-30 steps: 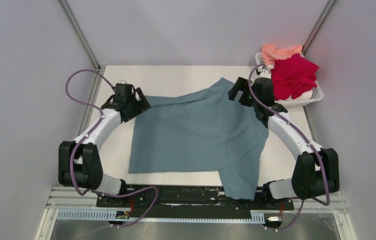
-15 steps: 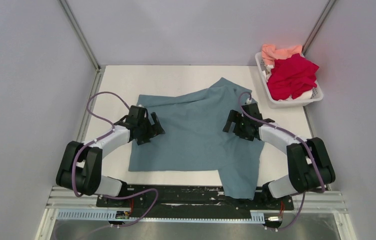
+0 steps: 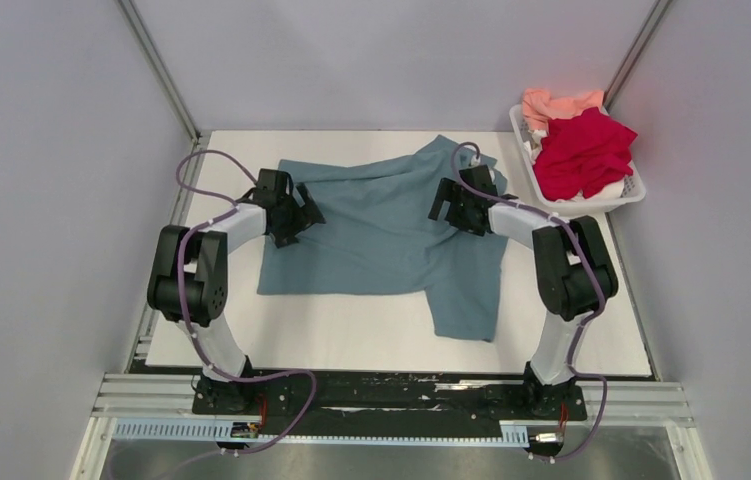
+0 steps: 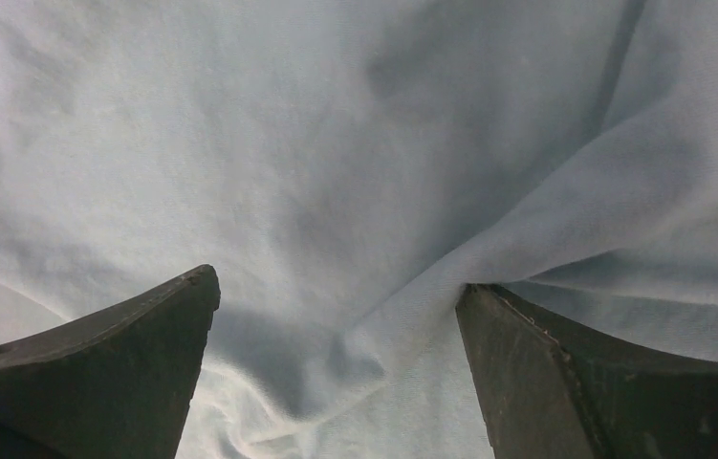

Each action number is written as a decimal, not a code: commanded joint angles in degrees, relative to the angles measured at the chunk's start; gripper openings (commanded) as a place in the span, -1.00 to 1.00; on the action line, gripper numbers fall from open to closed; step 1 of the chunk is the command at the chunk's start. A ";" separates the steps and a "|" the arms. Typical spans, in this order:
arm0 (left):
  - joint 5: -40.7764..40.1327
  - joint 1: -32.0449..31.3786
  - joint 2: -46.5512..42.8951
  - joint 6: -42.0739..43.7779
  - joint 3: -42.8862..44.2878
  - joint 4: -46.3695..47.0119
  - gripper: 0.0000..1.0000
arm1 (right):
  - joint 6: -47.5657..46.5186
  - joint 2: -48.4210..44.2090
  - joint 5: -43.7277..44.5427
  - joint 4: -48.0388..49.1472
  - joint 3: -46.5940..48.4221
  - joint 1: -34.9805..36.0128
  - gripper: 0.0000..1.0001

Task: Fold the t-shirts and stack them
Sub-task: Flatten out the tshirt

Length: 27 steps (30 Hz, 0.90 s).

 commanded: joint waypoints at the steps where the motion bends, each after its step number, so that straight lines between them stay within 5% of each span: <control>1: -4.98 0.99 2.83 3.20 4.99 -5.61 1.00 | -2.56 0.97 5.55 -4.81 4.14 -0.08 1.00; 5: -5.64 1.02 -4.40 3.65 5.98 -8.06 1.00 | -3.03 -9.08 8.39 -7.13 2.89 -0.03 1.00; 15: -19.95 1.18 -38.16 -9.68 -19.03 -19.07 1.00 | 10.60 -41.53 25.64 -9.37 -21.97 -0.45 1.00; 19: -24.86 2.18 -42.20 -13.18 -23.70 -24.10 1.00 | 10.23 -46.73 24.90 -9.38 -25.36 -0.47 1.00; 27: -20.33 4.65 -36.77 -13.13 -27.92 -15.73 1.00 | 6.76 -46.50 19.79 -9.53 -25.17 -0.52 1.00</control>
